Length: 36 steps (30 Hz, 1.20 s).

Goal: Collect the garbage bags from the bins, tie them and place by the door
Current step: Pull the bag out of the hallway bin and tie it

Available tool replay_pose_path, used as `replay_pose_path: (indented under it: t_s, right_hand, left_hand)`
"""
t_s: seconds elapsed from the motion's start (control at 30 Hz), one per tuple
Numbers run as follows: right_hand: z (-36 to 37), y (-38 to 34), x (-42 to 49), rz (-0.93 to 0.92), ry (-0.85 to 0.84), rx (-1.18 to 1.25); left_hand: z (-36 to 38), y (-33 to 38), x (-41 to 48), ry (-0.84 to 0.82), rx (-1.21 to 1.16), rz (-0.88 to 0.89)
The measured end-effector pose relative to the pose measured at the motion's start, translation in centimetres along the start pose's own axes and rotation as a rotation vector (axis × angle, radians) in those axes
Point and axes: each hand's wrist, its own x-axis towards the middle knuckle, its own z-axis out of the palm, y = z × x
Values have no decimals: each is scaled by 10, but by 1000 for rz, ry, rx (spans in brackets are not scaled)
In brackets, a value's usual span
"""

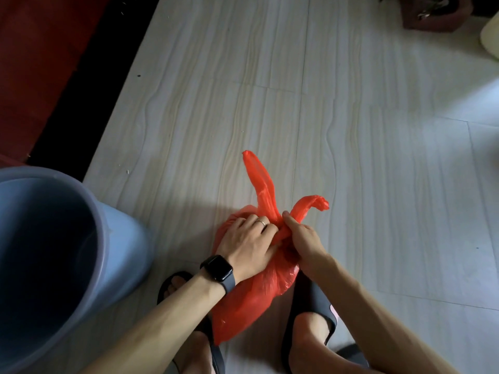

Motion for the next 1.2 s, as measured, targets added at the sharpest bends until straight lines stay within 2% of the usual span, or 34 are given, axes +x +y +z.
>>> replay_pose_path:
  t_s: [0.1, 0.17, 0.27, 0.37, 0.43, 0.5, 0.6, 0.73, 0.83, 0.9, 0.97, 1.1, 1.2]
  right_hand:
    - [-3, 0, 2, 54, -80, 220]
    - [-3, 1, 3, 40, -207, 320]
    - [-8, 0, 1, -34, -381, 296]
    - [-17, -6, 0, -152, -491, 225]
    - [-23, -13, 0, -214, -565, 173]
    - [-27, -17, 2, -271, -607, 86]
    - [-27, -13, 4, -369, -475, -30]
    - [-21, -5, 2, -502, -202, -134]
    - [-14, -3, 1, -605, 53, -221]
    - [-9, -4, 0, -660, 143, -175]
    - [-8, -6, 1, -689, 168, -105]
    - [-10, -10, -1, -677, 77, -13]
    - [-12, -18, 0, -661, 63, -62]
  left_hand:
    - [4, -8, -4, 83, -265, -101]
    - [3, -17, 1, 65, -401, -186]
    - [-4, -32, 14, -175, -524, -358]
    - [-8, -45, 30, -428, -872, -469]
    - [-9, -50, 39, -574, -1016, -523]
    - [-13, -55, 42, -606, -1198, -642]
    - [-16, -58, 44, -587, -1347, -663]
    - [-13, -53, 46, -583, -1358, -624]
    - [-10, -48, 45, -577, -1454, -695]
    - [-6, -43, 45, -517, -1442, -737]
    - [-4, -42, 45, -461, -1367, -740]
    - [-12, -42, 47, -517, -1307, -618]
    - [-15, -45, 49, -368, -1181, -609]
